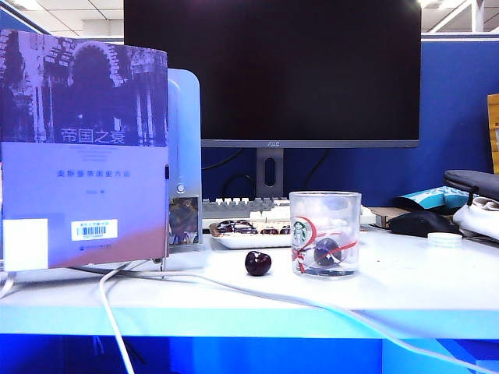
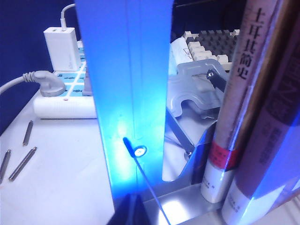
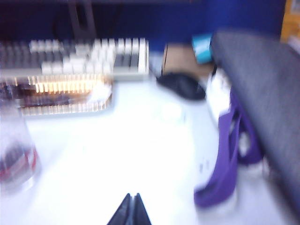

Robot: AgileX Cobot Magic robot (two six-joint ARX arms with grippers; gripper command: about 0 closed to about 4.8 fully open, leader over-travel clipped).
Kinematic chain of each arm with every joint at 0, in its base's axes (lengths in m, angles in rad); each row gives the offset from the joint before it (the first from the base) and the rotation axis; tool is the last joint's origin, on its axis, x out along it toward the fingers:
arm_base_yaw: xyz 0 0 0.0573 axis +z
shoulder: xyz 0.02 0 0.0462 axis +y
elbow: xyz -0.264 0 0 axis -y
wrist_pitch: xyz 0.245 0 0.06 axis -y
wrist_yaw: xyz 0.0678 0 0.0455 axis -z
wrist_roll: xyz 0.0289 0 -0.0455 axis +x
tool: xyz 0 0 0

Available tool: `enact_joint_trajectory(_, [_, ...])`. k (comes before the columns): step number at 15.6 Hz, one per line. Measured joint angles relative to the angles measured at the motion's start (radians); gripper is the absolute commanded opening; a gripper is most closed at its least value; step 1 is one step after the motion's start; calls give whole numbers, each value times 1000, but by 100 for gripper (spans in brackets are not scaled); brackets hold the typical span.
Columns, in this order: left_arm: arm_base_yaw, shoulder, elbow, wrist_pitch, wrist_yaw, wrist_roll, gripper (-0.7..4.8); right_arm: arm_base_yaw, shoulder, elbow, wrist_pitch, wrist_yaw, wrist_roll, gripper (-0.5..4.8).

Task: Pick up the cherry on the right side of the glass and put it inside the glass.

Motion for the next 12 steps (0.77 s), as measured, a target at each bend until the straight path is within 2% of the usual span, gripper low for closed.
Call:
enact_joint_trajectory(4, [0, 0, 0, 0, 0, 0, -5, 0, 0, -2, -104, 0, 0, 0])
enact_joint_trajectory(12, [0, 0, 0, 0, 0, 0, -5, 0, 0, 0, -111, 0, 31, 0])
